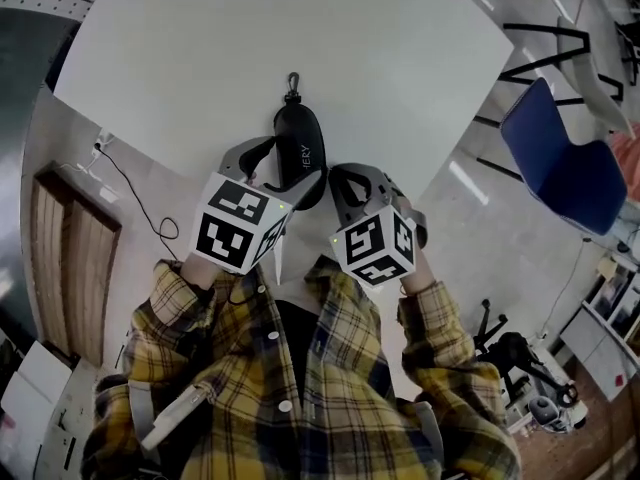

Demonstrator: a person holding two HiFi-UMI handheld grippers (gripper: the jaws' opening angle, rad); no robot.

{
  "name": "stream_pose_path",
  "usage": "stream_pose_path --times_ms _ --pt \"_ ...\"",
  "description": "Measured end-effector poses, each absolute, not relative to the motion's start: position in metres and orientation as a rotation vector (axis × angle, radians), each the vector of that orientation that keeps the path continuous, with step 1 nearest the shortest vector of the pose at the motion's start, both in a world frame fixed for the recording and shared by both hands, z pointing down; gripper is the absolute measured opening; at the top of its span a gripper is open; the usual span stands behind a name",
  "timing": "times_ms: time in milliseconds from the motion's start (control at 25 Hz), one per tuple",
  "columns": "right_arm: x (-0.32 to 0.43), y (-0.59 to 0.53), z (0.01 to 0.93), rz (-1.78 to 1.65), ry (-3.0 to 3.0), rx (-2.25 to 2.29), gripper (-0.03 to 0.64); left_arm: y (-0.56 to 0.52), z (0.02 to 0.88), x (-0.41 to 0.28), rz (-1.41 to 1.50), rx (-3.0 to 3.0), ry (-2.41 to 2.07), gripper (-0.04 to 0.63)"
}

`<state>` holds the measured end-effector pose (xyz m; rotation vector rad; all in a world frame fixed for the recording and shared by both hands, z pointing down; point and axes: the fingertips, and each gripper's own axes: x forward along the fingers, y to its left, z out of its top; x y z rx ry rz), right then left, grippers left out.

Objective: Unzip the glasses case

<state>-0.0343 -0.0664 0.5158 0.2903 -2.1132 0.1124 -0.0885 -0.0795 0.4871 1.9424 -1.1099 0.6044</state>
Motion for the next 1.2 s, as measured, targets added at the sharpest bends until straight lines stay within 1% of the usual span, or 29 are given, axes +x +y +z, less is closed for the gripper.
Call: stream_pose_path --times_ms 400,600,720,880,1000,1200 --pt "-0.078 -0.13 0.519 -0.048 -2.122 0.151 -0.002 -0.077 0.489 -0.092 0.598 1.941 -1.083 0.336" --pt "-0.084 -0.136 0.518 -0.037 -2.126 0.15 -0.002 -0.077 0.489 -0.092 0.615 1.951 -1.039 0.336" --pt "-0.063 -0.133 0.517 0.024 -2.113 0.223 -0.002 -0.076 0.489 -0.082 0.7 2.019 -0.938 0.336" --pt "-0.011 -0.118 0.513 0.145 -2.073 0.381 -0.002 -0.068 0.492 -0.051 0.844 2.154 -0.768 0.336" --pt "0.029 -0.092 0.51 0.271 -2.048 0.521 -0.002 -0.06 0.493 -0.029 0.948 2.253 -0.678 0.336" --pt "0.072 -0.036 0.505 0.494 -2.025 0.718 -0.002 -0.052 0.488 0.009 1.107 2.419 -0.56 0.336"
